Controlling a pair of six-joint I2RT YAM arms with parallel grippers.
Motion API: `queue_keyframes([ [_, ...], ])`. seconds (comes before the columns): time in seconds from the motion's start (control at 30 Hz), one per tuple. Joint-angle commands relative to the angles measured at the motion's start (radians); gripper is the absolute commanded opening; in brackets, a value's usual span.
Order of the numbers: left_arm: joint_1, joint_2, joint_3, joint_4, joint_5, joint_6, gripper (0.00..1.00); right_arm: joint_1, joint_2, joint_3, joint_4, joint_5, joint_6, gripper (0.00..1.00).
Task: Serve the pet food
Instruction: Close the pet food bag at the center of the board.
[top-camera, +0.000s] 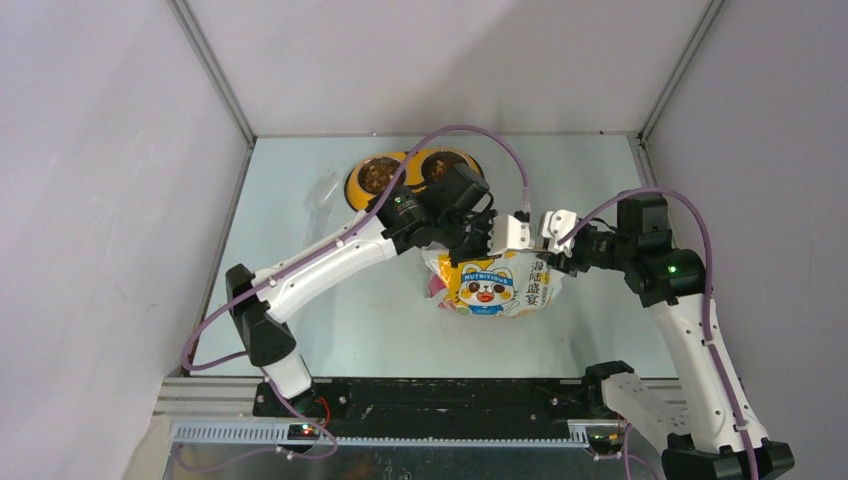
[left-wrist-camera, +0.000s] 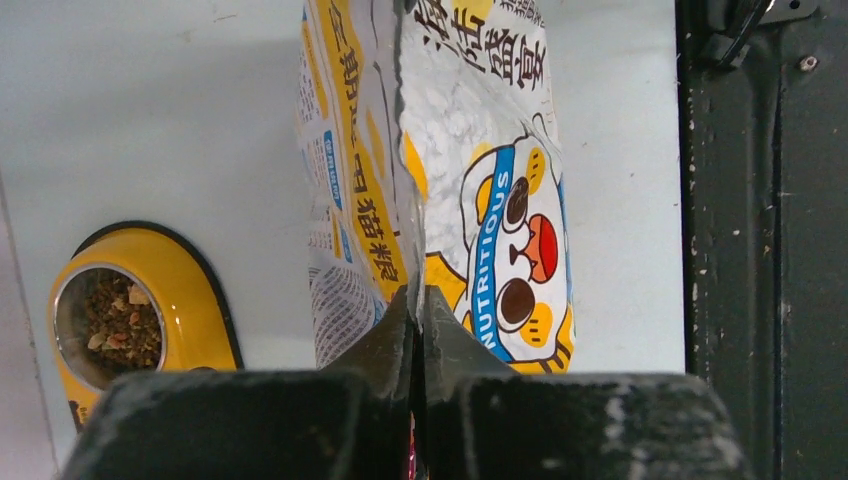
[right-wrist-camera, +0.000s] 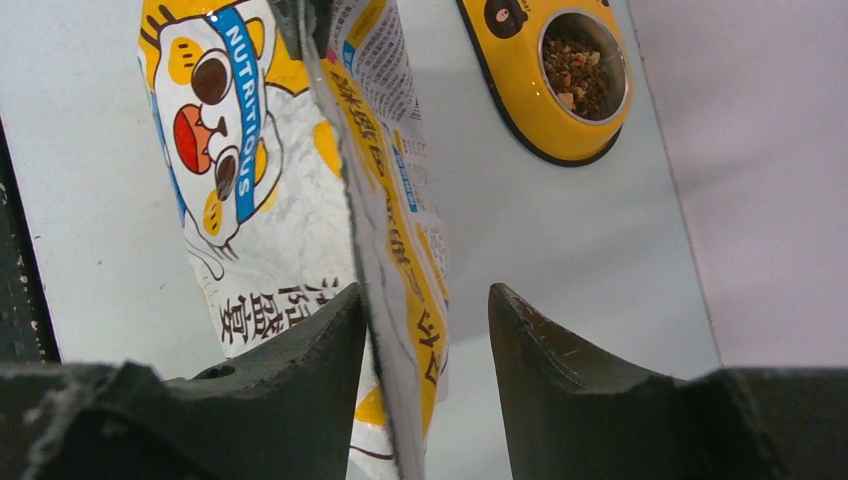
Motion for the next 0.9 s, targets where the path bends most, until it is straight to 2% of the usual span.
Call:
queue_keyframes([
  [0.0, -0.004, 0.000, 0.051, 0.052, -0.035, -0.036, 0.01, -0.009, -0.026, -0.013, 0.040, -0.006, 0.006, 0.51],
  [0.2, -0.004, 0.005, 0.078, 0.086, -0.063, -0.082, 0.00, -0.023, -0.032, -0.019, 0.025, -0.023, -0.003, 0.51],
  [0.23, -0.004, 0.014, 0.085, 0.087, -0.059, -0.088, 0.04, -0.026, -0.032, -0.019, 0.024, -0.025, -0.003, 0.51],
  [0.27, -0.004, 0.017, 0.095, 0.091, -0.055, -0.099, 0.19, -0.026, -0.032, -0.019, 0.024, -0.028, -0.001, 0.51],
  [0.33, -0.006, 0.026, 0.102, 0.104, -0.036, -0.114, 0.36, -0.026, -0.031, -0.020, 0.025, -0.028, 0.001, 0.51],
  [0.4, -0.011, 0.040, 0.111, 0.111, -0.020, -0.124, 0.45, -0.026, -0.031, -0.019, 0.027, -0.024, 0.004, 0.51],
  [0.43, -0.015, 0.044, 0.114, 0.114, -0.016, -0.127, 0.46, -0.027, -0.031, -0.019, 0.027, -0.021, 0.005, 0.51],
  [0.57, -0.023, 0.076, 0.151, 0.113, -0.004, -0.137, 0.40, -0.039, -0.042, -0.019, 0.023, -0.021, 0.004, 0.51],
  [0.73, -0.038, 0.112, 0.167, 0.079, 0.006, -0.125, 0.37, -0.055, -0.050, -0.019, 0.012, -0.028, -0.005, 0.51],
  [0.8, -0.044, 0.117, 0.164, 0.074, 0.005, -0.122, 0.30, -0.057, -0.052, -0.019, 0.006, -0.028, -0.010, 0.51],
  [0.83, -0.045, 0.118, 0.164, 0.072, 0.004, -0.121, 0.18, -0.057, -0.053, -0.019, 0.005, -0.028, -0.012, 0.51],
  [0.87, -0.046, 0.120, 0.166, 0.073, 0.004, -0.120, 0.11, -0.056, -0.054, -0.019, 0.005, -0.028, -0.012, 0.51],
])
